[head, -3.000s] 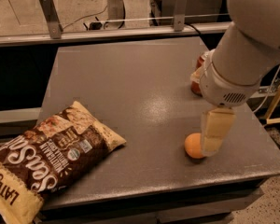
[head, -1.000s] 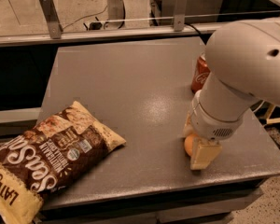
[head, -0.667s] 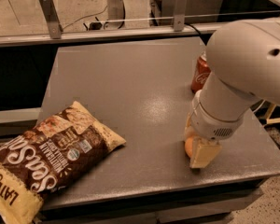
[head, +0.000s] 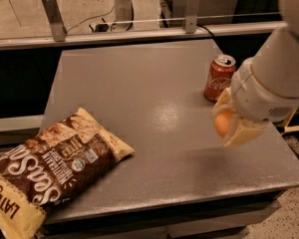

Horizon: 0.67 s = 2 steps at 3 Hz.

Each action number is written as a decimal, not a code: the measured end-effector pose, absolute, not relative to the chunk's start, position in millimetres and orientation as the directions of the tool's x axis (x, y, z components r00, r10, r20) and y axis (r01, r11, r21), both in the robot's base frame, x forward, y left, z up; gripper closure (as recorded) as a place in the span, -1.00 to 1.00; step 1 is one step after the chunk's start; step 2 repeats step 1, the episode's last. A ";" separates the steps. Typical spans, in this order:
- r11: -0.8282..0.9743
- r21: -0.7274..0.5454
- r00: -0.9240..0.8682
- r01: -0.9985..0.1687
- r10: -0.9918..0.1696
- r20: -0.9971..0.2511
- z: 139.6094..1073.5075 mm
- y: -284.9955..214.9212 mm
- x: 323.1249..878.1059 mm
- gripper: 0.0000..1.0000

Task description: Pick orange

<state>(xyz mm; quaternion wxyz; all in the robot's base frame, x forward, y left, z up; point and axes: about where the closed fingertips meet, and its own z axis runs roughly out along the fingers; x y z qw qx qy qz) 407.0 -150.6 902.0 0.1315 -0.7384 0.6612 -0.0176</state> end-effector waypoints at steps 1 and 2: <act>-0.093 -0.240 0.132 -0.966 -0.980 -0.150 912.2 -149.4 410.3 1.00; -0.093 -0.240 0.132 -0.966 -0.980 -0.150 912.2 -149.4 410.3 1.00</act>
Offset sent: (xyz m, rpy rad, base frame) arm 0.0000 0.0000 0.0000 0.0000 0.0000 0.0000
